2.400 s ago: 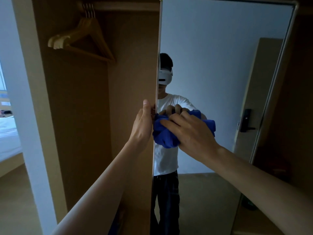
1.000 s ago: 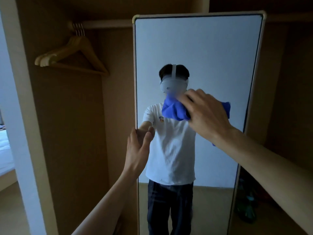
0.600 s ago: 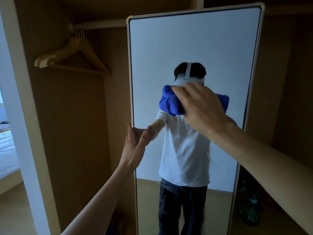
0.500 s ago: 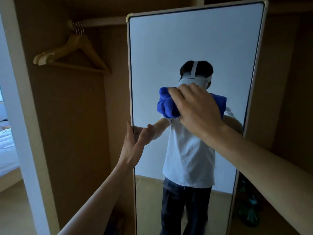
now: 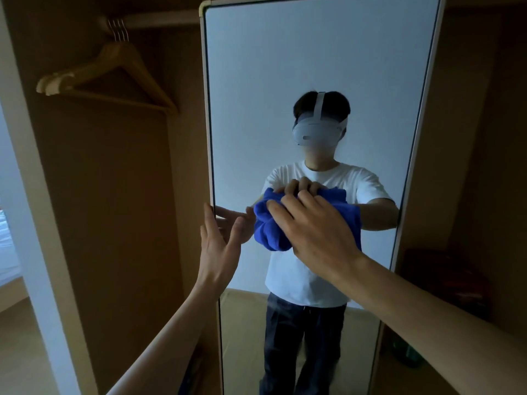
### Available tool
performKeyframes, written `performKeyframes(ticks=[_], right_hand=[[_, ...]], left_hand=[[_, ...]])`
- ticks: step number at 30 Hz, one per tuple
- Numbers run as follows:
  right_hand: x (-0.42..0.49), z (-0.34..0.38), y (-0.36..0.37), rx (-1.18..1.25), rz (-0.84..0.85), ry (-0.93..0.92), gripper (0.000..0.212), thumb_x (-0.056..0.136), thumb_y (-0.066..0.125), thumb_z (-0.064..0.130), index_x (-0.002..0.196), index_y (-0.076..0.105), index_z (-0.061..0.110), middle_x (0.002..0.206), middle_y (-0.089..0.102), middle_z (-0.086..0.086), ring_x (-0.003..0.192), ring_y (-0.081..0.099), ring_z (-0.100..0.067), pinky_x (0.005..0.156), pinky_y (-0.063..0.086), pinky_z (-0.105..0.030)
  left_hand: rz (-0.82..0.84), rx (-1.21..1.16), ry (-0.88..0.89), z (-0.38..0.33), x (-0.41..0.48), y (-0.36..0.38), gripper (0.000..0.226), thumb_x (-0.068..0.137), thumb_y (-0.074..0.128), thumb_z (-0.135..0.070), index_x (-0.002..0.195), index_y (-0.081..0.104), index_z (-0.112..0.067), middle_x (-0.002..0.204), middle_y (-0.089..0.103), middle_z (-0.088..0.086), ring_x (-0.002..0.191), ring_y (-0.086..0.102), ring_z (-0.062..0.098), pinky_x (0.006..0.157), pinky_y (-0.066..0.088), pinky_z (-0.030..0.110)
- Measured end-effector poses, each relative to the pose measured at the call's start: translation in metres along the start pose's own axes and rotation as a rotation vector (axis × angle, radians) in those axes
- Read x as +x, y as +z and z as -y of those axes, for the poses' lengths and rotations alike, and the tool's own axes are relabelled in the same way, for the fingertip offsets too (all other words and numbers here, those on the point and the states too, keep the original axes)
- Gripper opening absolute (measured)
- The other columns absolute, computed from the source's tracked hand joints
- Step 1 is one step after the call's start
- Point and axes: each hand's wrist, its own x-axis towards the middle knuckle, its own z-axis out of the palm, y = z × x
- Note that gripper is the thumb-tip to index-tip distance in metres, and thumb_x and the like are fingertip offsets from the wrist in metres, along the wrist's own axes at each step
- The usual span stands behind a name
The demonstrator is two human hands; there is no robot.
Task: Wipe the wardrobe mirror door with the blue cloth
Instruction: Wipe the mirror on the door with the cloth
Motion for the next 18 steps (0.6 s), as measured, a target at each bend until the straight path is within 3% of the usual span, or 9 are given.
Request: performKeyframes(ticks=[3,6,9,18], right_hand=[[0.01,-0.019,-0.008,-0.007,-0.009,0.006,0.04,0.086,0.056,0.006,0.125,0.057,0.011,0.105,0.062,-0.008,0.095,0.055,-0.029,0.084,0.043,-0.042],[0.023,-0.05,-0.028,-0.063,-0.057,0.059,0.04,0.087,0.045,0.011,0.125,0.058,0.009,0.105,0.062,-0.011,0.094,0.054,-0.032,0.08,0.036,-0.041],[0.033,-0.08,-0.047,-0.085,-0.097,0.126,0.041,0.082,0.045,0.008,0.121,0.06,0.009,0.1,0.061,-0.012,0.09,0.052,-0.034,0.071,0.033,-0.04],[0.004,-0.088,-0.035,-0.07,-0.049,0.031,0.044,0.085,0.051,0.004,0.128,0.056,0.011,0.107,0.058,-0.009,0.092,0.049,-0.031,0.074,0.035,-0.04]], left_hand=[[-0.004,0.035,0.003,0.001,-0.004,-0.001,0.099,0.085,0.043,-0.077,0.163,-0.001,-0.035,0.149,0.032,-0.003,0.127,0.046,0.014,0.104,0.043,0.04],[0.015,0.059,-0.007,0.002,-0.002,-0.003,0.098,0.087,0.041,-0.075,0.163,-0.002,-0.032,0.159,0.026,0.002,0.139,0.043,0.026,0.111,0.043,0.052],[0.001,0.069,-0.012,0.001,-0.003,-0.002,0.098,0.087,0.039,-0.075,0.163,-0.002,-0.031,0.164,0.019,0.003,0.146,0.036,0.03,0.112,0.04,0.051],[-0.047,0.093,-0.01,0.004,-0.007,0.003,0.088,0.097,0.042,-0.069,0.163,-0.003,-0.032,0.166,0.016,0.002,0.147,0.035,0.032,0.109,0.039,0.05]])
